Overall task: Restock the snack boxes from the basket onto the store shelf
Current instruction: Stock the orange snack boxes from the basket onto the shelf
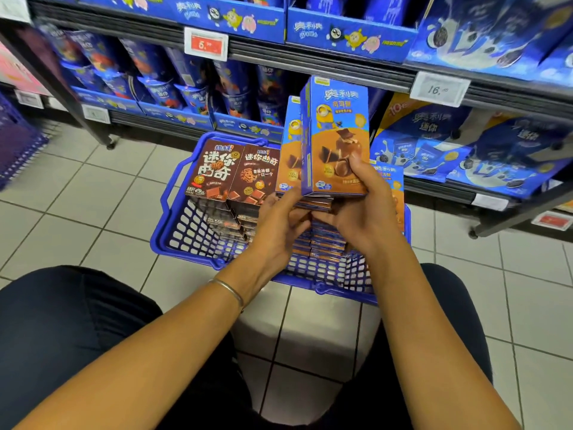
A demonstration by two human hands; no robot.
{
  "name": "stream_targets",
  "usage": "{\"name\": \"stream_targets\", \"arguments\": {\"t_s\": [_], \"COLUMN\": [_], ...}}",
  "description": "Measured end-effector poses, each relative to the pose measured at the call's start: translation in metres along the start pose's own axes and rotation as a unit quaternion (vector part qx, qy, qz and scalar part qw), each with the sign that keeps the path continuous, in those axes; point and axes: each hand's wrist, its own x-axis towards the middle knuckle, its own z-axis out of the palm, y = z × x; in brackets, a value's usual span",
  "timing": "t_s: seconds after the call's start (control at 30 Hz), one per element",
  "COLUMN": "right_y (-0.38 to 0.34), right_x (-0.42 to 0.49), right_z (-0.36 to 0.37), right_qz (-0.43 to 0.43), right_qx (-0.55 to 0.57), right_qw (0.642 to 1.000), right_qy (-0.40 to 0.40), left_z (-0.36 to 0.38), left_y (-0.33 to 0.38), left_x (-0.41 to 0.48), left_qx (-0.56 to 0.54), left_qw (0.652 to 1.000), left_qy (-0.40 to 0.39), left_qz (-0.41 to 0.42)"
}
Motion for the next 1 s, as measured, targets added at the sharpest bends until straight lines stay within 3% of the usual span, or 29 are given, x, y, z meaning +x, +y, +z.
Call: {"name": "stream_targets", "arguments": {"t_s": [0.13,0.43,0.7,0.87,1.0], "right_y": [-0.006,-0.008,0.005,0.013,0.020], "right_x": [0.000,0.000,0.006,0.004,0.007], "right_z": [-0.013,-0.023,-0.031,-0.023,-0.005], "right_qz": [-0.010,-0.009,-0.023,-0.028,-0.022], "right_qx": [-0.004,-0.028,0.011,-0.056,-0.141], "right_qw": [1.000,0.999,0.999,0.997,0.989], "right_qy": [0.016,-0.019,-0.045,-0.042,-0.043], "left_z": [-0.004,-0.007,-0.023,-0.013,-0.009], "left_y": [0.007,0.021,0.040,0.046,0.040], "left_x": [0.002,0.003,0.001,0.000,0.005], "left_qx": [0.101,0.331,0.320,0.190,0.152], "left_qw": [0.991,0.937,0.910,0.962,0.971], "left_qy": [-0.083,-0.112,-0.265,-0.194,-0.170], "left_qz": [-0.031,0.007,0.008,0.027,0.078]}}
